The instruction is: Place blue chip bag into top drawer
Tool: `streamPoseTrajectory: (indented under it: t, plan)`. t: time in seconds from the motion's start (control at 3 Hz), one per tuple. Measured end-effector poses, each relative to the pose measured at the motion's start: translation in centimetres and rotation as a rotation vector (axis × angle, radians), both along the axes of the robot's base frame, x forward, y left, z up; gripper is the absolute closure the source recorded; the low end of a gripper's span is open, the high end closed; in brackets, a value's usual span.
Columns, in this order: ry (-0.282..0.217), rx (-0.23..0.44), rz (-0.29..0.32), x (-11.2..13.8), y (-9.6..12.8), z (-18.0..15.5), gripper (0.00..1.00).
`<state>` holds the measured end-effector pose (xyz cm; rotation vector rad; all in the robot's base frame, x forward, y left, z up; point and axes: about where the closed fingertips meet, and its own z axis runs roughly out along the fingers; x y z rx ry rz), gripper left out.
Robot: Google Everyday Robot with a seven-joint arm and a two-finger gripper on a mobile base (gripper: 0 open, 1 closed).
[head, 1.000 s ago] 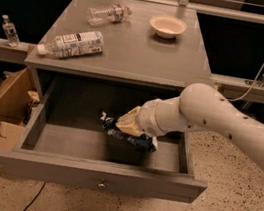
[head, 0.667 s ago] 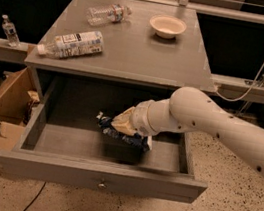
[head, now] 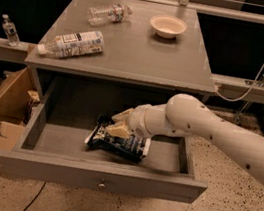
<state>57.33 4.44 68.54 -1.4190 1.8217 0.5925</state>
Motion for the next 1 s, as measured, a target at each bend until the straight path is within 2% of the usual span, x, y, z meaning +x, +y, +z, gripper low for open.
streamPoseTrajectory:
  t: [0.33, 1.0]
  plan:
    - [0.014, 0.028, -0.007, -0.2, -0.8, -0.2, 0.0]
    - [0.033, 0.015, -0.107, -3.4, -8.4, 2.9, 0.0]
